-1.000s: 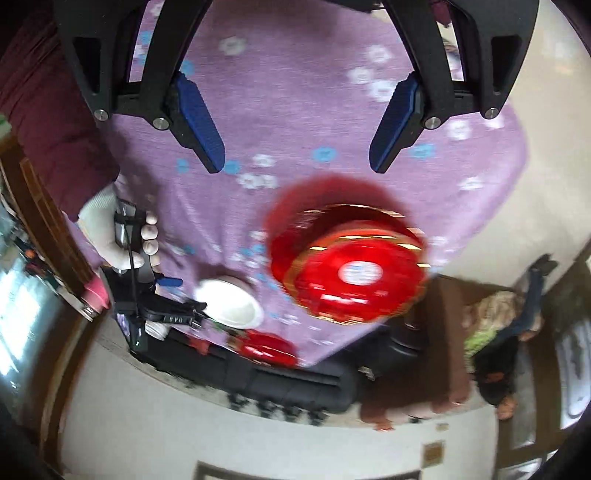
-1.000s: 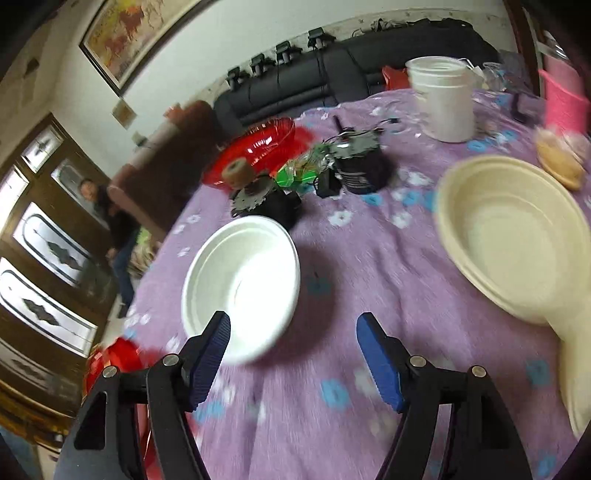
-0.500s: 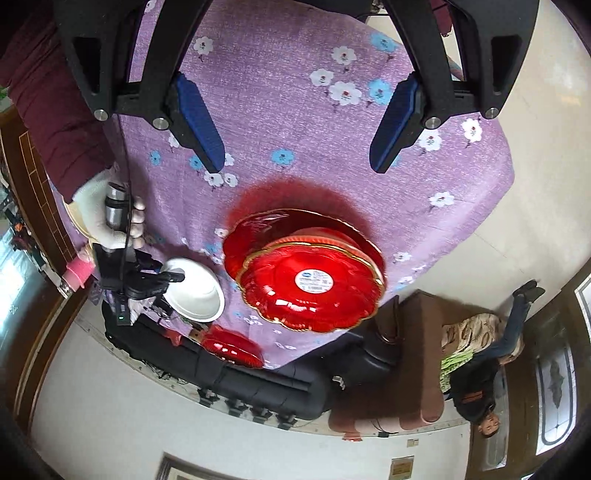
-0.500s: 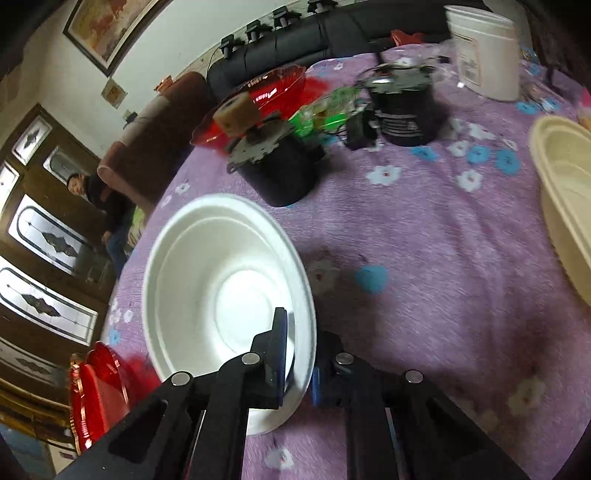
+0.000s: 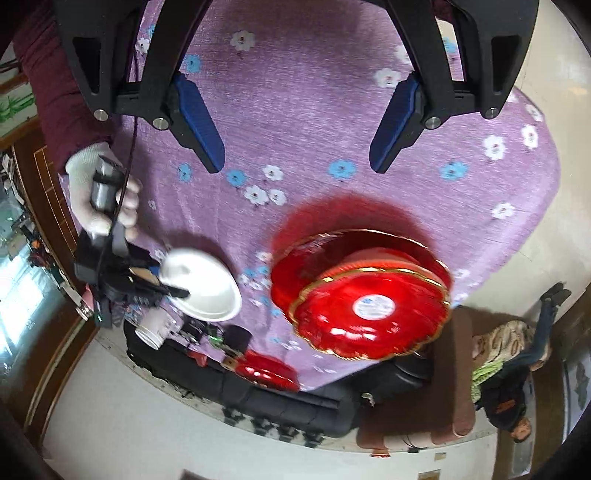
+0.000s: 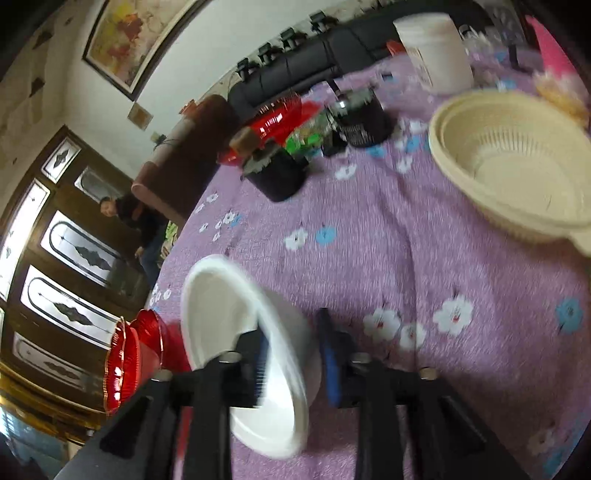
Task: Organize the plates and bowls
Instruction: 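Carry the white bowl with the right tool over the red plate stack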
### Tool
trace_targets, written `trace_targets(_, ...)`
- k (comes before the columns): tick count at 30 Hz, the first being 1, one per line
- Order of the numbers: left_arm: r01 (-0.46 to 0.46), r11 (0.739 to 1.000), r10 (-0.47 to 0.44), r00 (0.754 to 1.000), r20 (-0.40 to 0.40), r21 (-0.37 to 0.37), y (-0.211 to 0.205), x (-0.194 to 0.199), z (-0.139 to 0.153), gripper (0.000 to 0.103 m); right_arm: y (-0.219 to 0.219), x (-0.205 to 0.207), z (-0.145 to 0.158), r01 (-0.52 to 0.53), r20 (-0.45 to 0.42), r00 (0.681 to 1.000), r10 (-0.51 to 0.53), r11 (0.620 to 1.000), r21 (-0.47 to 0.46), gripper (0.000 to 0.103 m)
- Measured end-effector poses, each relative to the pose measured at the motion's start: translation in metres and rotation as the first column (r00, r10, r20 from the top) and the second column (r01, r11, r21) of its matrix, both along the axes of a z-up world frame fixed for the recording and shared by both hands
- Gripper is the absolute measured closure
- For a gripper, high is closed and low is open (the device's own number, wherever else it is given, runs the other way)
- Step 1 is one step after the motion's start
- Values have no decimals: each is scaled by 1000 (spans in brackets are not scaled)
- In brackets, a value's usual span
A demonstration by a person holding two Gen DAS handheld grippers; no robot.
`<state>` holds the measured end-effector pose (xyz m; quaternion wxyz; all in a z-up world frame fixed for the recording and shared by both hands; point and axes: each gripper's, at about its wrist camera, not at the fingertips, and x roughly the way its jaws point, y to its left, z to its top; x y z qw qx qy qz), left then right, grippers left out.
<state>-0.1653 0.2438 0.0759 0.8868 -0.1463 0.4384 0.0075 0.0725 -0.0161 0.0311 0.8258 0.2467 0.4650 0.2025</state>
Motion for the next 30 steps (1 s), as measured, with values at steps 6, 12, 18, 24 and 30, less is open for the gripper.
trace_targets(6,31,999,-30,999,-27,9,-6,6,-9,23,4,30,-3,99,-8,995,-99,993,-66,52)
trace_targets(12,61,998,-61,998,-1,27,-10,13,-2,23,7,17,-14,41,-20,999,-44,990,-132,53)
trace_targets(18,121,993,-121,993,-2,9,-33,34,2,23,-9,-22,-9,-35,-19,999,34,997,-71,93)
trace_targets(24,155,988,-155,988,4,8,-60,51,5,23,-38,-64,1,-130,-53,990,133,991,42,93)
trace_targets(30,180,982,-182,983,-38,-48,-91,90,-15,23,-37,-74,-11,-217,-117,969,217,976,13,93)
